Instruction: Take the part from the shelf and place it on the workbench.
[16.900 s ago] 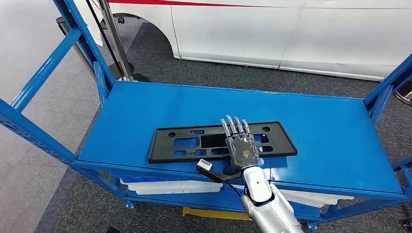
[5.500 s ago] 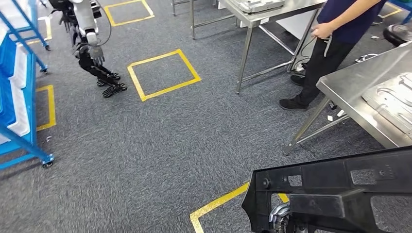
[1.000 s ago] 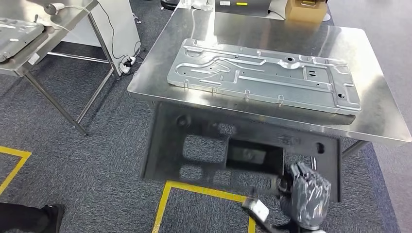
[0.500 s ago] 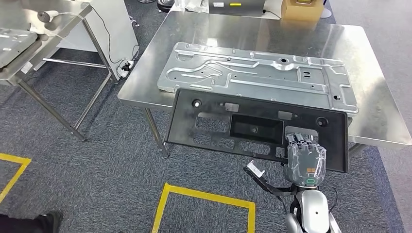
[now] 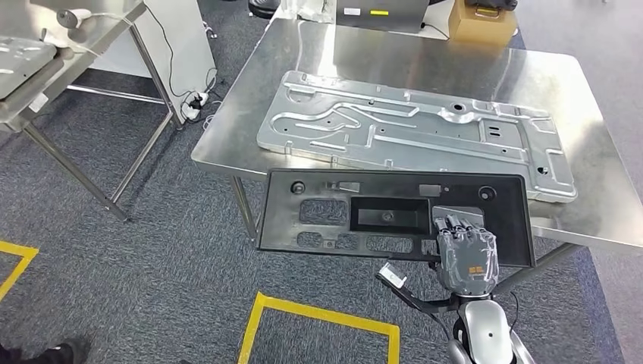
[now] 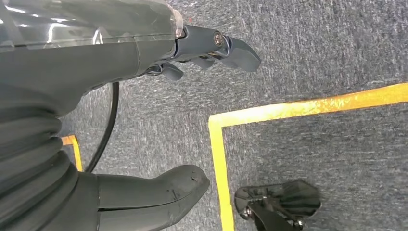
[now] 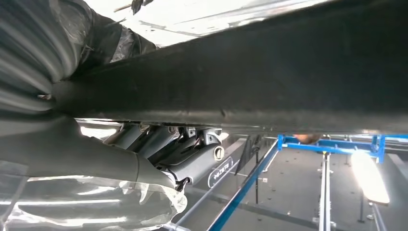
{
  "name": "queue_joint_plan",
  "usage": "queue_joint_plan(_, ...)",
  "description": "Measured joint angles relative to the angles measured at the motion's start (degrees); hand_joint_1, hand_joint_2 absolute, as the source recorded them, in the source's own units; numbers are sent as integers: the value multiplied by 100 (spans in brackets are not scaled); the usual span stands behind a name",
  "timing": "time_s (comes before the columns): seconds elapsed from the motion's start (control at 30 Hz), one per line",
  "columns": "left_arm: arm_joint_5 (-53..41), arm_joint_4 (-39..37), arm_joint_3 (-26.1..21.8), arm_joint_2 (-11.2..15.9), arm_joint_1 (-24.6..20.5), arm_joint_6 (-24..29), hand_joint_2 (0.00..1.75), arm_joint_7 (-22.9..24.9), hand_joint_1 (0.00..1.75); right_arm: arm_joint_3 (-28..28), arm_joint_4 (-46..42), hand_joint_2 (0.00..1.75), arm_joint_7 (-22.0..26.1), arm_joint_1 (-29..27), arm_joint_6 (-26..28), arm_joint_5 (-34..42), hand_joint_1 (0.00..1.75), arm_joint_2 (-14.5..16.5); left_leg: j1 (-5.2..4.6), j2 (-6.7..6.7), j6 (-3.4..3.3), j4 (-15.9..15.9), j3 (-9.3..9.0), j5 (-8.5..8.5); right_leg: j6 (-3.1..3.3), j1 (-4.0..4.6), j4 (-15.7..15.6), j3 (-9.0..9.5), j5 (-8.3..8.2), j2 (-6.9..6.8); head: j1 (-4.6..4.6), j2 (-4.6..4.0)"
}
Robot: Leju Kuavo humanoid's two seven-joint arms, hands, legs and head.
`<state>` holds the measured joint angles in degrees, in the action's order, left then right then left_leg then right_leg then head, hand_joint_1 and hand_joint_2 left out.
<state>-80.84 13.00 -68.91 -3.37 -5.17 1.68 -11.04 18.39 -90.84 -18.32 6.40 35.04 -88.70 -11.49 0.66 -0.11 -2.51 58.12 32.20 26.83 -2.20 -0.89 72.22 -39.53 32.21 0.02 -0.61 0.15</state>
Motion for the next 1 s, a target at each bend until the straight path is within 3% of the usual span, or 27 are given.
queue_joint_plan(0.03, 2, 0, 1, -2, 2, -1, 175, 0, 0, 7, 9, 175, 11, 0, 1, 0, 175, -9, 0, -4, 13, 3, -53, 37, 14, -1, -374, 127, -283, -2, 0, 0)
queue_joint_plan(0.1, 10, 0, 1, -7, -3, -2, 175, 1, 0, 10, 15, 175, 63, 2, 4, 0, 175, -14, -15, -12, 61, 13, -124, 110, 77, 21, -1051, 400, -611, -6, 1, 0)
queue_joint_plan(0.13, 18, 0, 0, -9, -8, -3, 175, 2, 0, 6, 15, 175, 113, -4, 8, 0, 175, -13, -23, -14, 90, 15, -140, 137, 112, 38, -1232, 473, -652, -6, 1, 0)
queue_joint_plan(0.2, 33, 0, 0, -11, -15, -3, 175, 5, 0, -33, 12, 175, 247, -38, 20, 0, 175, 2, -31, -17, 152, -6, -159, 169, 176, 61, -1310, 501, -602, 2, 2, 0)
queue_joint_plan(0.27, 40, -1, 0, -10, -14, -3, 175, 9, 0, -114, 2, 175, 366, -101, 40, 0, 175, 40, -24, -11, 212, 39, -164, 229, 238, 32, -1360, 558, -588, 4, 4, 0)
queue_joint_plan(0.33, 44, -2, 0, -9, -13, -2, 175, 15, 0, -197, -12, 175, 444, -153, 68, 0, 175, 97, -10, -6, 271, 480, 30, 445, 307, 8, -1411, 639, -567, -1, 5, 0)
queue_joint_plan(0.4, 48, -2, 0, -7, -5, -1, 175, 21, 0, -263, -17, 175, 513, -200, 96, 0, 175, 167, 0, -4, 316, 1254, 464, 733, 354, 18, -1413, 695, -513, -1, 5, 0)
queue_joint_plan(0.43, 50, -2, 0, -5, 2, 0, 175, 25, 0, -290, -17, 175, 544, -232, 105, 0, 175, 205, 1, -4, 329, 1547, 662, 785, 361, 21, -1409, 726, -480, 2, 6, 0)
queue_joint_plan(0.47, 52, -2, 0, -4, 10, -1, 175, 27, 0, -317, -17, 175, 576, -266, 109, 1, 175, 241, 1, -4, 334, 1643, 771, 716, 358, 22, -1404, 764, -443, 7, 6, 0)
queue_joint_plan(0.5, 55, -2, 0, -4, 15, -2, 175, 28, 0, -345, -17, 175, 604, -296, 109, 2, 175, 276, 1, -4, 329, 1510, 769, 534, 350, 22, -1398, 812, -402, 13, 7, 0)
queue_joint_plan(0.57, 61, -2, 0, -1, 21, -4, 175, 28, 0, -403, -23, 175, 649, -335, 110, 6, 175, 341, -2, -4, 285, 788, 515, 42, 317, 22, -1389, 921, -308, 20, 6, 0)
queue_joint_plan(0.6, 63, -2, 0, 2, 20, -4, 175, 29, 0, -431, -31, 175, 668, -343, 116, 9, 175, 366, -15, -6, 256, 437, 369, -101, 288, 30, -1381, 957, -263, 24, 6, 0)
queue_joint_plan(0.67, 70, -2, 0, 6, 13, -4, 175, 34, 0, -494, -63, 175, 724, -356, 140, 16, 175, 408, -43, -10, 187, 117, 228, -129, 218, 44, -1387, 994, -222, 30, 6, 0)
queue_joint_plan(0.77, 74, -2, 0, 7, 20, -4, 175, 43, 0, -591, -119, 175, 815, -382, 192, 21, 175, 454, -32, -19, 79, 17, 142, -77, 128, 45, -1324, 1025, -211, 29, 4, 0)
queue_joint_plan(0.83, 74, -2, 0, 6, 18, -3, 175, 44, 0, -651, -151, 175, 845, -389, 220, 24, 175, 473, -16, -23, 11, -21, 38, -46, 84, 30, -961, 855, -39, 24, 3, 0)
queue_joint_plan(0.93, 79, -2, -1, 7, 15, 2, 175, 45, 0, -773, -208, 175, 898, -430, 283, 28, 175, 519, -27, -25, -32, -22, -57, 47, 42, 14, 30, 203, 312, 22, 2, 0)
queue_joint_plan(0.97, 81, -2, -1, 7, 20, 6, 175, 47, 0, -827, -230, 175, 917, -457, 307, 32, 175, 531, -30, -29, -30, -21, -101, 88, 39, 12, 170, 43, 281, 21, 3, 0)
queue_joint_plan(1.0, 84, -2, -2, 7, 25, 10, 175, 49, 0, -886, -257, 175, 933, -484, 331, 40, 175, 540, -32, -33, -23, -20, -158, 133, 43, 13, 104, -15, 128, 21, 2, 0)
